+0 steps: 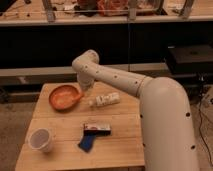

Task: Place the pepper in the ceramic bowl

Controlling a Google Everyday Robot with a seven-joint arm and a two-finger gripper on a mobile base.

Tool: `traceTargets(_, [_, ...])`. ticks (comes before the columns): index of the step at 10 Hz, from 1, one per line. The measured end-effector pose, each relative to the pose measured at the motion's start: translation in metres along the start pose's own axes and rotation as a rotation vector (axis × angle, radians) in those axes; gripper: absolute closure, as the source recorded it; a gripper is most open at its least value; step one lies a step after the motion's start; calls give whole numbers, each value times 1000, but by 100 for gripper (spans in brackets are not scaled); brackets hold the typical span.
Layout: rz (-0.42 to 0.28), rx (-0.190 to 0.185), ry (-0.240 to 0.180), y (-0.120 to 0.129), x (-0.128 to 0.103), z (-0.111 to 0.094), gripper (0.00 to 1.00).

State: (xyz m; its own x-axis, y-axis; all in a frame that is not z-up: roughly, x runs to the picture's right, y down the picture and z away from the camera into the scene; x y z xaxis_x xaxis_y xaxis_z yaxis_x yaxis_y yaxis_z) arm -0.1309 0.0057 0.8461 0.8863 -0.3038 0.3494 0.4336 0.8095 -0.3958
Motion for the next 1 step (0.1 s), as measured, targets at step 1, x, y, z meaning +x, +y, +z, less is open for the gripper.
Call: traceTargets(1, [5, 1, -4, -1, 1, 2, 99])
